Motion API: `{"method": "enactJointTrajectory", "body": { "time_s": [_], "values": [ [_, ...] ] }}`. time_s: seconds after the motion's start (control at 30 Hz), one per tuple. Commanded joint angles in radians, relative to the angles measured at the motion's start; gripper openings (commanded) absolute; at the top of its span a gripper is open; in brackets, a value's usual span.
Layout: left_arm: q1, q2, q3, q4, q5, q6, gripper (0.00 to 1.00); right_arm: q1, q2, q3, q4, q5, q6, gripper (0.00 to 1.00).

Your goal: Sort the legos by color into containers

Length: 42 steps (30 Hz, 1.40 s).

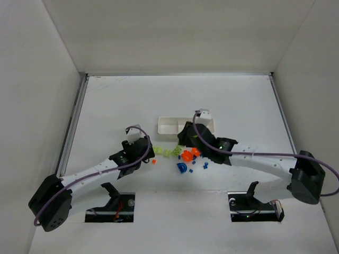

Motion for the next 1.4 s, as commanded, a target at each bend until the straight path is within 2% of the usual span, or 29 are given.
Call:
{"method": "enactJointTrajectory", "body": {
  "time_s": [0.0,0.17,0.33,0.4,0.47,0.57,0.67,1.0,1.17,1.37],
  "values": [
    [-0.007,0.047,0.052,0.077,0.001,0.035,0.65,-0.16,-0.071,-0.046,0.073,0.01,-0.087,0.23],
    [-0.006,0.119,0.067,0.125,-0.001,0.051,0.64,-0.366,-0.062,-0.058,0.113,-0.01,-0.121,0.23],
    [-0.006,0.165,0.075,0.154,-0.009,0.054,0.61,-0.452,0.021,-0.026,0.152,-0.043,-0.164,0.24],
    [-0.001,0.175,0.078,0.162,-0.01,0.06,0.59,-0.461,0.043,-0.022,0.152,-0.032,-0.178,0.25],
    [0.003,0.19,0.078,0.169,-0.01,0.06,0.59,-0.47,0.052,-0.028,0.158,-0.029,-0.178,0.31],
    [0.008,0.21,0.079,0.172,-0.01,0.06,0.58,-0.475,0.052,-0.04,0.176,-0.027,-0.181,0.52],
    [0.011,0.222,0.078,0.177,-0.012,0.06,0.57,-0.471,0.038,-0.046,0.182,-0.026,-0.195,0.62],
    [0.022,0.118,0.007,0.245,-0.042,0.043,0.53,-0.411,-0.002,-0.12,0.195,-0.02,-0.21,0.62],
    [0.042,0.159,0.018,0.237,-0.012,0.046,0.47,-0.394,-0.046,-0.15,0.213,-0.02,-0.206,0.62],
    [0.048,0.227,0.033,0.231,-0.006,0.043,0.46,-0.359,-0.08,-0.153,0.216,-0.026,-0.209,0.62]
  ]
}}
